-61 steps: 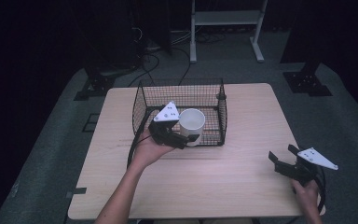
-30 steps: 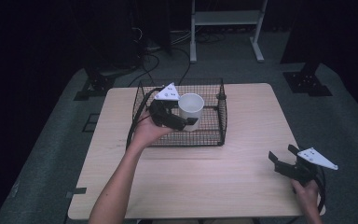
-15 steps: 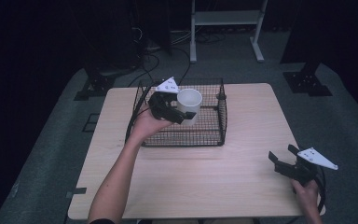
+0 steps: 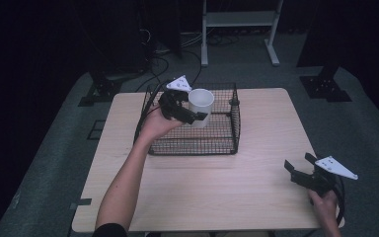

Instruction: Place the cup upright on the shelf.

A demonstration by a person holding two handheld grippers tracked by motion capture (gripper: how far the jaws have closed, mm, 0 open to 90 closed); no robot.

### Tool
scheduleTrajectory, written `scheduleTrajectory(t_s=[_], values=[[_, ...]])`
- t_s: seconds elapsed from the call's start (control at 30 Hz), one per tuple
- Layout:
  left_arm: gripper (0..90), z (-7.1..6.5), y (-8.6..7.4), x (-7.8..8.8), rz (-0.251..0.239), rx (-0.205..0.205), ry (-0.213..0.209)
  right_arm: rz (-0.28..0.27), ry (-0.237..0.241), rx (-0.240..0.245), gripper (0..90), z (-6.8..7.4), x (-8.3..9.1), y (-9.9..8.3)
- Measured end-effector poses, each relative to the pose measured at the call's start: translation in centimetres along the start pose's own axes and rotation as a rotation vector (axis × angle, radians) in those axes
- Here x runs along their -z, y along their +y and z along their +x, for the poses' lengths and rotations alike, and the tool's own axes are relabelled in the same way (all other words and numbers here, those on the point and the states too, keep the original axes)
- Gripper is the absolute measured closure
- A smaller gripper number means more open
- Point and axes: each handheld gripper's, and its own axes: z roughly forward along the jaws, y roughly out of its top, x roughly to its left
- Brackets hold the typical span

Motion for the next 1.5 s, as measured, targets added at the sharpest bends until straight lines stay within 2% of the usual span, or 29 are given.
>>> scheduleTrajectory(t_s=[0.37,0.77,1.2,1.5], values=[[21.3,1.0,0.3,-0.7,0.013,-0.002,0.000,0.001,0.000,-0.001,13.0,0.0,0.0,0.0],[21.3,2.1,0.3,-2.6,0.052,0.013,-0.008,0.002,0.000,-0.003,13.0,0.0,0.0,0.0],[21.3,3.2,-0.9,-5.2,0.111,0.033,-0.013,0.001,0.003,-0.002,13.0,0.0,0.0,0.0],[21.3,3.5,-1.4,-6.4,0.123,0.050,-0.019,0.002,0.004,-0.002,13.0,0.0,0.0,0.0]])
